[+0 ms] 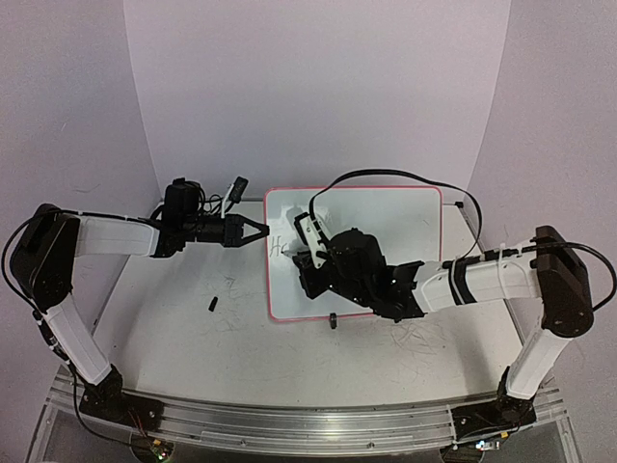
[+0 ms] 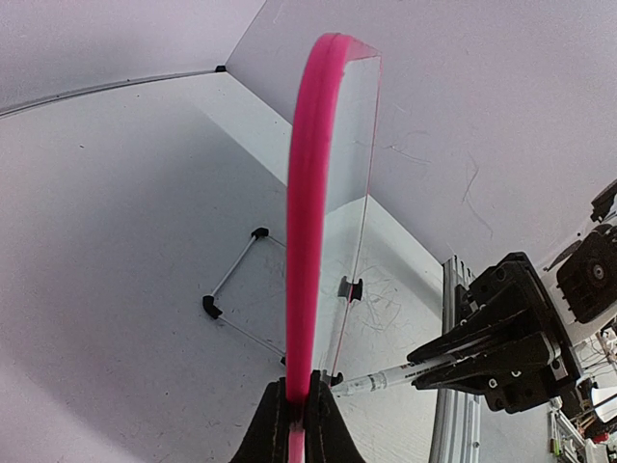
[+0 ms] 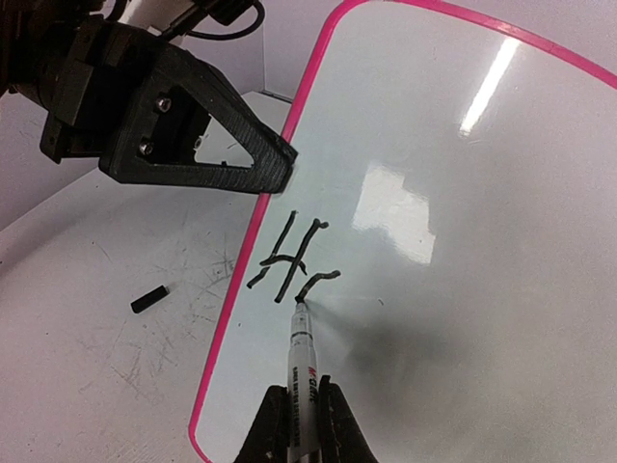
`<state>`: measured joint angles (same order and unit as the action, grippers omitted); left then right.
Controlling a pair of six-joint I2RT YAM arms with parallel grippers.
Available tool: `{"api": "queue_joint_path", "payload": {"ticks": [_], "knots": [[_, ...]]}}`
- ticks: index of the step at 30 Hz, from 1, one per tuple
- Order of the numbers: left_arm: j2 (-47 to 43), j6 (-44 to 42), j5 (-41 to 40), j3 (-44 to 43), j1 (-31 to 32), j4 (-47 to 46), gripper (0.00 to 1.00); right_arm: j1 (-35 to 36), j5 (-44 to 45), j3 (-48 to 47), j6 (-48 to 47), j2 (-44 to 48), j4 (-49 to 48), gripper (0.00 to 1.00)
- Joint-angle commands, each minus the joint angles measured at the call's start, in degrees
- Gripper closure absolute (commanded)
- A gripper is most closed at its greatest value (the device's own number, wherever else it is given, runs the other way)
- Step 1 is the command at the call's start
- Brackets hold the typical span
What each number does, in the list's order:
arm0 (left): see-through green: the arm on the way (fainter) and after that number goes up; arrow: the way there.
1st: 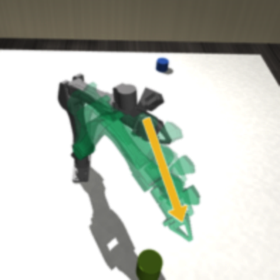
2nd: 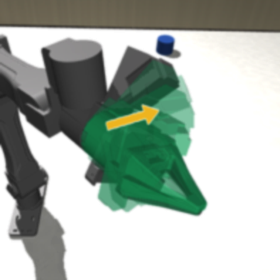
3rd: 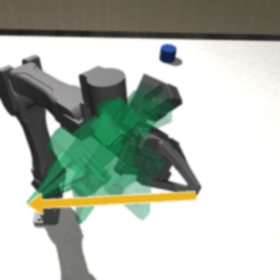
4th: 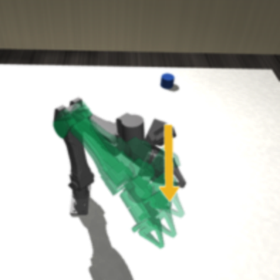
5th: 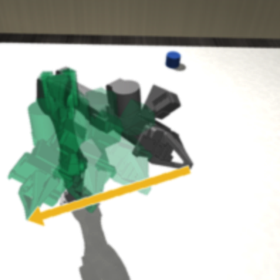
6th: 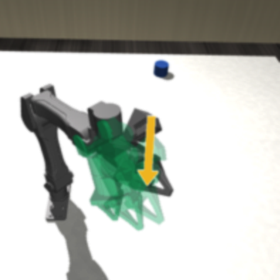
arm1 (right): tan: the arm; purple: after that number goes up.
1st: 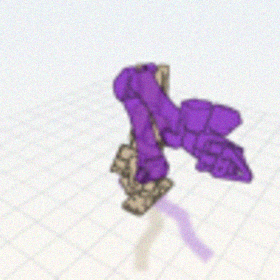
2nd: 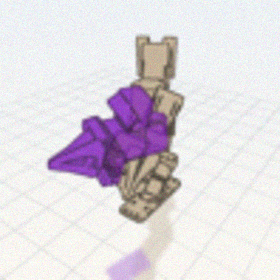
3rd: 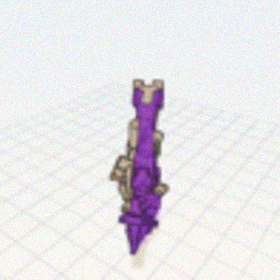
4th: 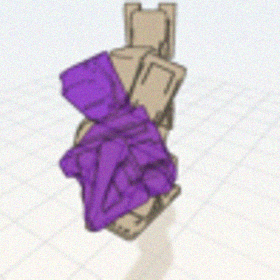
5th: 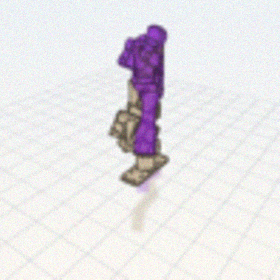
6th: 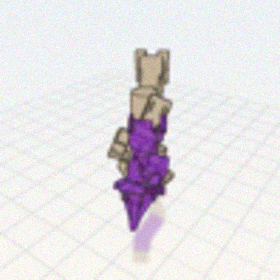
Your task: Write a sentence on the whiteboard
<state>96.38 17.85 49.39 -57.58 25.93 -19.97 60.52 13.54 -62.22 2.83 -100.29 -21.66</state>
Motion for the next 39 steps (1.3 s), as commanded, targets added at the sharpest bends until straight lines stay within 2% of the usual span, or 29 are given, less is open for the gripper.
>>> {"api": "queue_joint_path", "payload": {"ticks": [1,39], "knots": [[-2.54,0.18,2.94,0.15,0.52,-1.64,1.0,-0.1,3.2,0.78,-0.24,1.33,1.0,1.0],[-1.94,0.34,3.3,-0.34,0.52,-1.67,1.0,-0.99,4.41,0.93,-1.06,1.97,0.21,1.0]]}}
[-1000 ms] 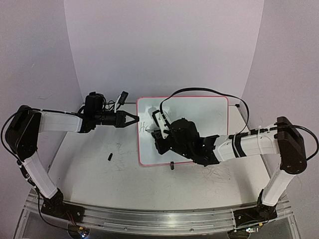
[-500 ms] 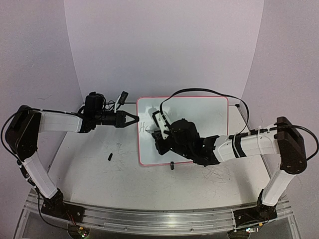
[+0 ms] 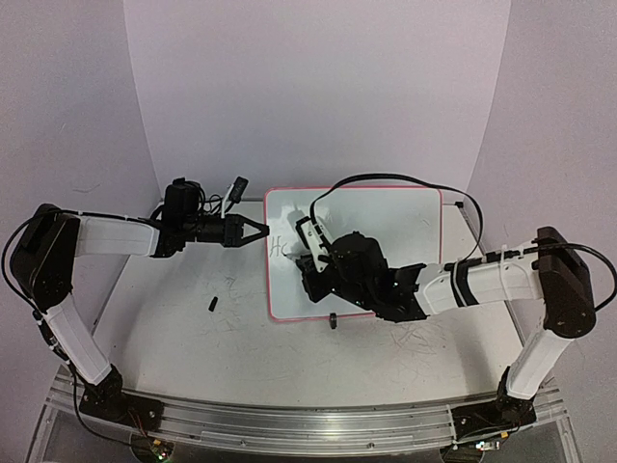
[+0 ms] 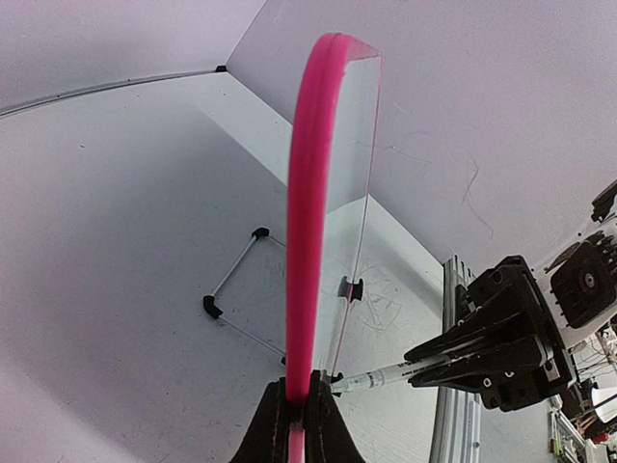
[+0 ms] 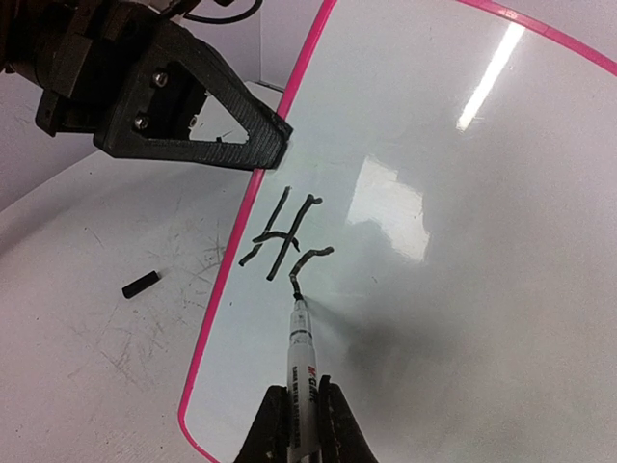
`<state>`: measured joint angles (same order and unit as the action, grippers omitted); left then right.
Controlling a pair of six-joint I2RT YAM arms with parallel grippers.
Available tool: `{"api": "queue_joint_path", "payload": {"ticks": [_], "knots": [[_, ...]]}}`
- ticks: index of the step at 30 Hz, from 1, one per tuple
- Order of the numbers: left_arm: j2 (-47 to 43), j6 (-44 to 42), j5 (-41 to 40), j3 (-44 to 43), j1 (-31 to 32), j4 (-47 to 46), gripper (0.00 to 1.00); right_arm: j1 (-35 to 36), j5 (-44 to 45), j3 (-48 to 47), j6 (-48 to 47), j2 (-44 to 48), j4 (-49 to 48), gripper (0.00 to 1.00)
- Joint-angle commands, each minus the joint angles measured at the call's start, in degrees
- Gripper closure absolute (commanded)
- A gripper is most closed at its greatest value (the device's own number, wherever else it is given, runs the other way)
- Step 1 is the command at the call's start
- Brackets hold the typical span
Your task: Write a sentence on the whiteboard
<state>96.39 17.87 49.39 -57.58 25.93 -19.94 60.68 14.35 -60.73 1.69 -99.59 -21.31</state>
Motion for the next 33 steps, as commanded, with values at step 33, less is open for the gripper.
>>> {"api": "queue_joint_path", "payload": {"ticks": [33], "knots": [[-2.25,0.06,3.27,-0.12,0.52,-1.68,1.0,-2.08,2.78,-1.97,0.54,-0.13,-1.84,1.0]]}}
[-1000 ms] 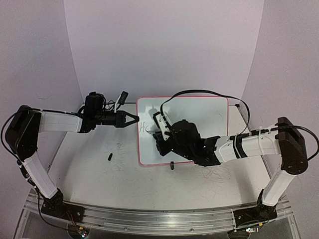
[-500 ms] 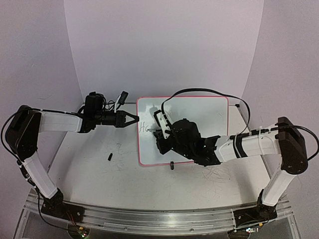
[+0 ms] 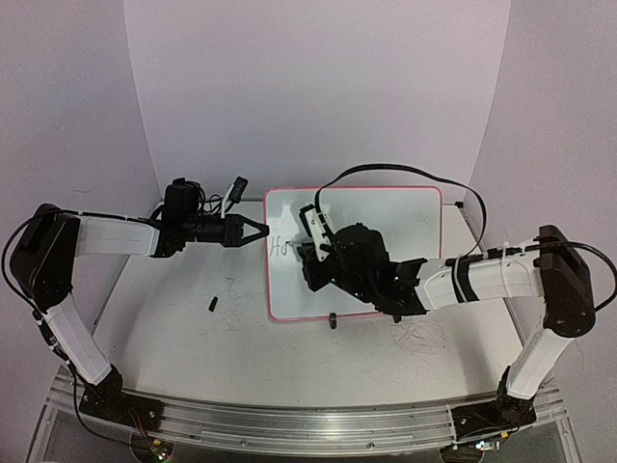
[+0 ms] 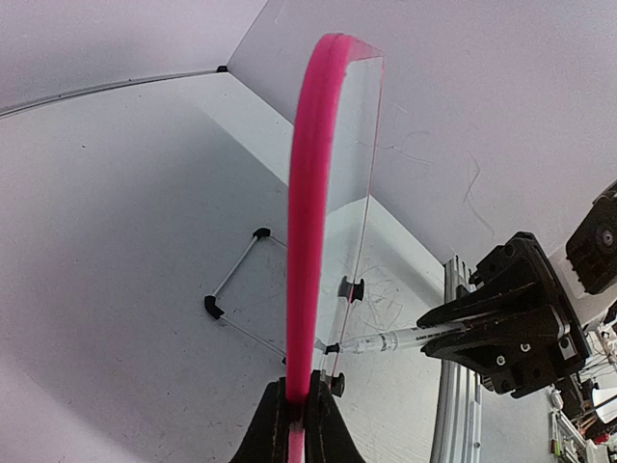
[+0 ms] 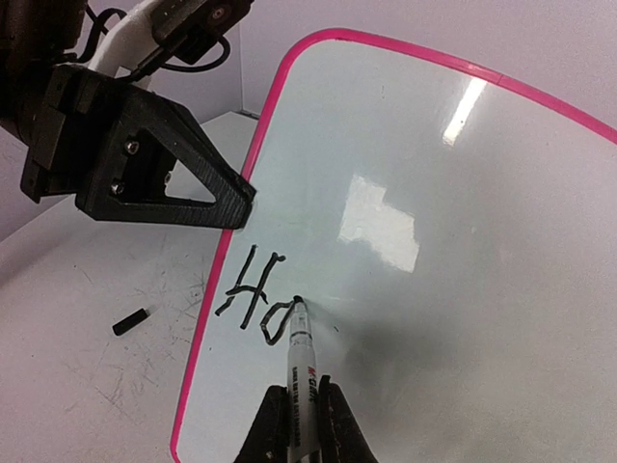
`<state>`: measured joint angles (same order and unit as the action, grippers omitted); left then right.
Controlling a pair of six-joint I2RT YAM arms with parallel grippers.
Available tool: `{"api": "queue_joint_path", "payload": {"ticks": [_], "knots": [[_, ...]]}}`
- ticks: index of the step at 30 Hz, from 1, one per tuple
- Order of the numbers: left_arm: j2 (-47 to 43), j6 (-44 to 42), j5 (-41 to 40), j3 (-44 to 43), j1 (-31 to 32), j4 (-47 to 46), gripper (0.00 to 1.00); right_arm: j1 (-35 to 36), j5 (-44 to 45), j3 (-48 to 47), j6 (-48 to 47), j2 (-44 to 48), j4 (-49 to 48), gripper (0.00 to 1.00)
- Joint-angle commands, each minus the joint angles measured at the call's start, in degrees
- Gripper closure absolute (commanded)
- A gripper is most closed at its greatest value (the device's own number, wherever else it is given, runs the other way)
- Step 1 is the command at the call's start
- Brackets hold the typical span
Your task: Write a sentence on the whiteboard
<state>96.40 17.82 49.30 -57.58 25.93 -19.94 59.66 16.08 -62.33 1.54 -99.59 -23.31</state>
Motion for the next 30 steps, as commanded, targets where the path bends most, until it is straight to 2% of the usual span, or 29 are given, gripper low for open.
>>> {"api": "queue_joint_path", "payload": {"ticks": [1,30], "knots": [[-2.27,0.11,3.37,-0.14,0.52,-1.68,1.0,-1.08,0.65,0.08,0.94,0.07,0.23,1.0],[-2.1,0.12,3.22,-0.15,0.53,-1.67,1.0,-0.53,0.41,3.98,2.24,3.13,2.17,1.0]]}}
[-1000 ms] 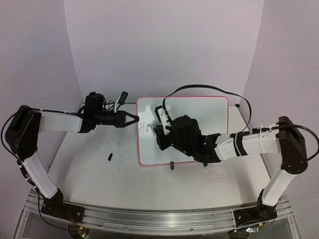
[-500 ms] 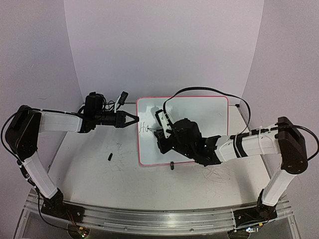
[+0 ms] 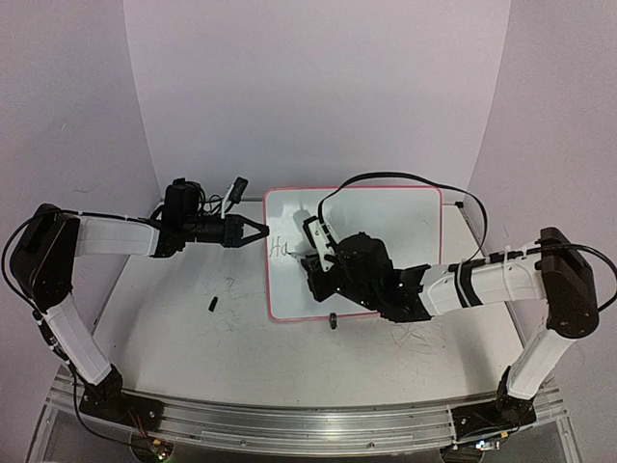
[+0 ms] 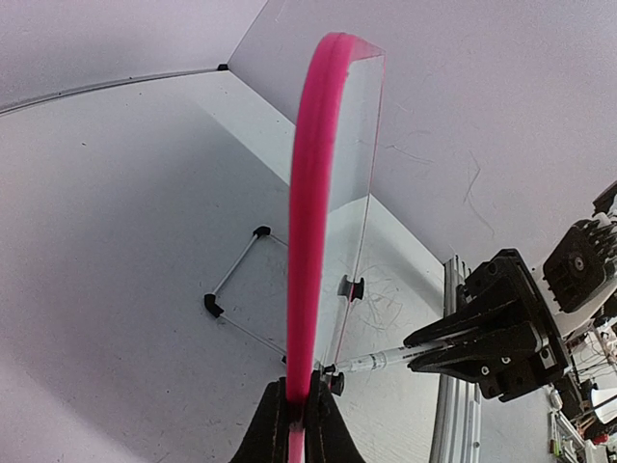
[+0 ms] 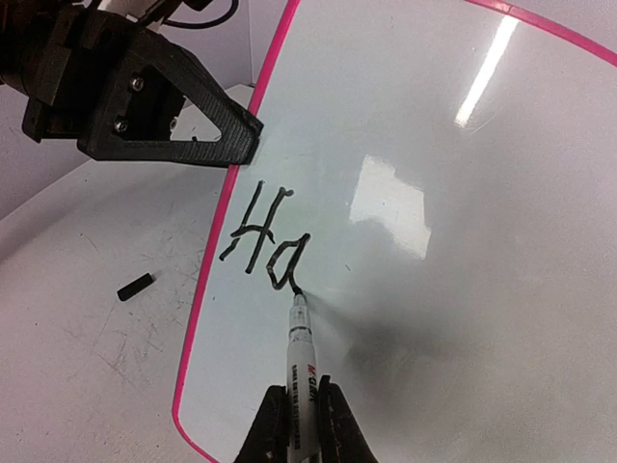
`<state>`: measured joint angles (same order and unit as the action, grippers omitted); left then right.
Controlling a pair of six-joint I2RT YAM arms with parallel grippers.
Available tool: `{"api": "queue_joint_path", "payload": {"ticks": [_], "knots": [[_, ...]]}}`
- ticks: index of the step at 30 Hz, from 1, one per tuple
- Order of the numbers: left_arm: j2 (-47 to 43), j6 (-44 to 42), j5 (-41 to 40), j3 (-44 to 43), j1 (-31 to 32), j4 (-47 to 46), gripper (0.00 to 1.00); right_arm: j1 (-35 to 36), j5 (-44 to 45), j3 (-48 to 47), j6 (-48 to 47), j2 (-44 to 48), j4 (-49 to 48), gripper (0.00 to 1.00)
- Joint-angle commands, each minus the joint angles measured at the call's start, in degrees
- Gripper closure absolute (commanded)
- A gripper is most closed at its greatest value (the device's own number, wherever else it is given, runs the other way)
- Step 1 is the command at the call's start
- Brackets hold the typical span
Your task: Write a sentence on the whiteboard
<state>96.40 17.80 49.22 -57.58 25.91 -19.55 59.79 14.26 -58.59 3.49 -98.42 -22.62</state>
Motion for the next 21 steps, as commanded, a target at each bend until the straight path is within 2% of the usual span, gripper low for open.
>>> {"api": "queue_joint_path", "payload": {"ticks": [1,6,10,21], "knots": [[-2.05,0.13,3.25,-0.14,0.58,-2.07,1.0,-0.65,1.12,-0.04,0.19,2.31,1.02,1.0],[-2.11,0.18,3.05,0.08,0.54,-2.03,1.0,-0.66,-5.68,1.59,1.99,8.49,-2.42,1.0],[-2.21,0.05,3.04,0.03,0.54,-2.07,1.0,-0.66,-3.99,3.89,0.88,8.26,-3.77,1.0],[-2.61,0.8,0.72,0.19,0.93,-2.06,1.0,-0.64,-4.61,0.38,-5.92,6.58,-1.48,1.0]]}}
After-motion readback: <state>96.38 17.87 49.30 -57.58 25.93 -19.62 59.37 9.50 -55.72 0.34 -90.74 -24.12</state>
